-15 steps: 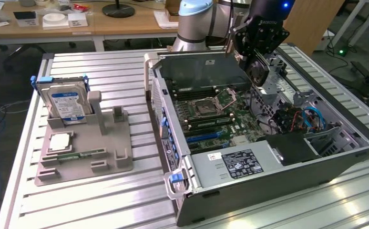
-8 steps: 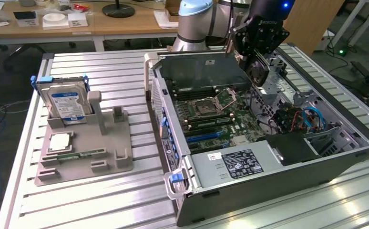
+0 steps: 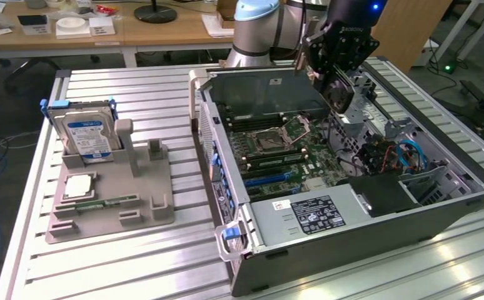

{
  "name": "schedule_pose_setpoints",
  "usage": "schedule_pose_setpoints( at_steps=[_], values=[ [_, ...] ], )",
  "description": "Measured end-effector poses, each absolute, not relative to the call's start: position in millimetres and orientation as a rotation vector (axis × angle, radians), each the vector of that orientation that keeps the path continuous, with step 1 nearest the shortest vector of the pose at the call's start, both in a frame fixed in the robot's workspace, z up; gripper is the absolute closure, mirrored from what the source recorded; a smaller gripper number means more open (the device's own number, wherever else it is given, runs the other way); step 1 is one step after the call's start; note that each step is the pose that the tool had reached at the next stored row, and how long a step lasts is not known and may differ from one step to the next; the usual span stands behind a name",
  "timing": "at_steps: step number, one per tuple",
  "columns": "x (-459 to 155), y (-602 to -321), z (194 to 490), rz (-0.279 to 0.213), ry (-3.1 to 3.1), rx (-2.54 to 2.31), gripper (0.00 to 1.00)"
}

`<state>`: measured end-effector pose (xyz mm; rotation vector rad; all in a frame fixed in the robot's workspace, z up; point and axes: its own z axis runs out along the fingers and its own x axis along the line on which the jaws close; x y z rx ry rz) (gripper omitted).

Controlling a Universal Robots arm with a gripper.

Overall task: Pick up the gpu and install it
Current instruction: 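Insert the gpu into the slot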

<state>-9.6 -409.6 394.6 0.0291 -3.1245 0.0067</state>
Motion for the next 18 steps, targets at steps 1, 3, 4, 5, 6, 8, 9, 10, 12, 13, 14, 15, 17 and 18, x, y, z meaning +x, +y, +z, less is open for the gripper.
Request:
schedule_pose_setpoints(
  at_steps=[1, 3, 4, 5, 6, 8, 9, 10, 12, 13, 14, 15, 17, 18],
  values=[
    [-9.6, -409.6, 394.4, 0.007, -3.124, 0.047, 0.72],
    [-9.4, -409.6, 394.3, 0.009, -3.123, 0.080, 0.72],
    [-9.3, -409.6, 394.2, 0.010, -3.123, 0.092, 0.72],
    [-9.2, -409.6, 394.2, 0.011, -3.123, 0.102, 0.72],
    [-9.2, -409.6, 394.2, 0.011, -3.122, 0.113, 0.72],
    [-9.2, -409.6, 394.2, 0.012, -3.121, 0.137, 0.72],
    [-9.2, -409.6, 394.2, 0.012, -3.121, 0.150, 0.72],
    [-9.2, -409.6, 394.2, 0.012, -3.120, 0.164, 0.72],
    [-9.1, -409.6, 394.2, 0.012, -3.118, 0.195, 0.72],
    [-9.1, -409.6, 394.2, 0.013, -3.117, 0.211, 0.72],
    [-9.1, -409.6, 394.2, 0.013, -3.116, 0.230, 0.72],
    [-9.1, -409.6, 394.2, 0.013, -3.115, 0.246, 0.72],
    [-9.1, -409.6, 394.2, 0.013, -3.113, 0.270, 0.72],
    [-9.0, -409.6, 394.2, 0.013, -3.112, 0.280, 0.72]
  ],
)
